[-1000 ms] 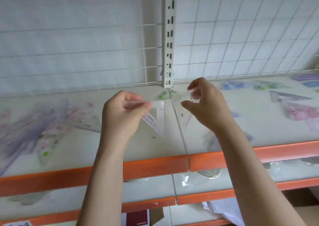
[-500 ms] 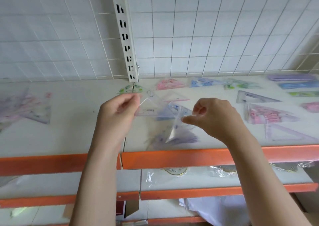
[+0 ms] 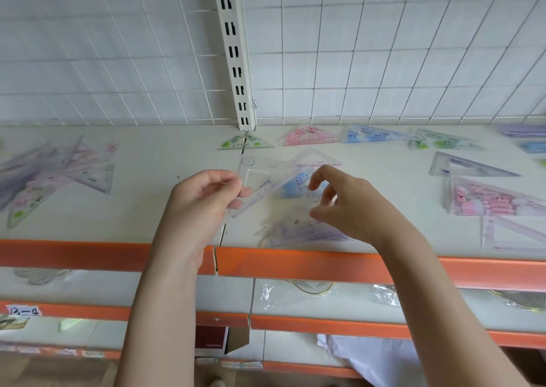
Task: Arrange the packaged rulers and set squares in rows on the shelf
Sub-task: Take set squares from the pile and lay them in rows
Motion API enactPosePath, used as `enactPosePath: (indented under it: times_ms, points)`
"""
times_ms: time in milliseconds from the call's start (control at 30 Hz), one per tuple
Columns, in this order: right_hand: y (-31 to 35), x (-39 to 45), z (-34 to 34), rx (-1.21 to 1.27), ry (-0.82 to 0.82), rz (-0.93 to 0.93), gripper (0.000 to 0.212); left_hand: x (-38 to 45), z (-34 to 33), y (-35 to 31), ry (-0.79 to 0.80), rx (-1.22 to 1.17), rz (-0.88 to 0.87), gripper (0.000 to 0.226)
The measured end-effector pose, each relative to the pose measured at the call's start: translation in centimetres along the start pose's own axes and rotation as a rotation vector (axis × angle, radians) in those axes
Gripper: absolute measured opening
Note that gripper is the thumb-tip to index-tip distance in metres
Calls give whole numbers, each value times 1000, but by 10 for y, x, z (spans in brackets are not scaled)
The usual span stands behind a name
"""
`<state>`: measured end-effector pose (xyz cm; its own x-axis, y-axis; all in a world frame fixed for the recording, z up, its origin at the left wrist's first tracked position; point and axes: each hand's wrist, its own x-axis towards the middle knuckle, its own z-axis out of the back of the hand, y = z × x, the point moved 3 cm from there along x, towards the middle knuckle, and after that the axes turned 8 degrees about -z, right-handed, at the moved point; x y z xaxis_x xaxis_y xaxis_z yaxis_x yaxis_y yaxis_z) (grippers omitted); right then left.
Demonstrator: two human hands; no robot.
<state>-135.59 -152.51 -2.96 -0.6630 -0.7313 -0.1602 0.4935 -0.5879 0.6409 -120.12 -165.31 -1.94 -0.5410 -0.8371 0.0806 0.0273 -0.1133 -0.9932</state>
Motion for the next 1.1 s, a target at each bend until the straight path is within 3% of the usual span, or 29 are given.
enactPosePath:
  times_ms: [300, 467, 567, 833, 1100]
  points:
    - [-3, -3, -1, -32, -58, -109, 29, 2, -2, 1, 129, 121, 70, 8]
    - [-17, -1, 14, -10, -204, -171, 27, 2, -17, -1, 236, 133, 71, 7]
    - [-25, 1, 23, -6, -266, -194, 25, 1, -31, 8, 310, 274, 52, 9]
    - [-19, 3, 24, -33, -299, -155, 20, 13, -27, 22, 209, 663, -76, 9]
    - [48, 19, -8, -114, -197, 86, 27, 37, 48, 20, -39, 994, -230, 24]
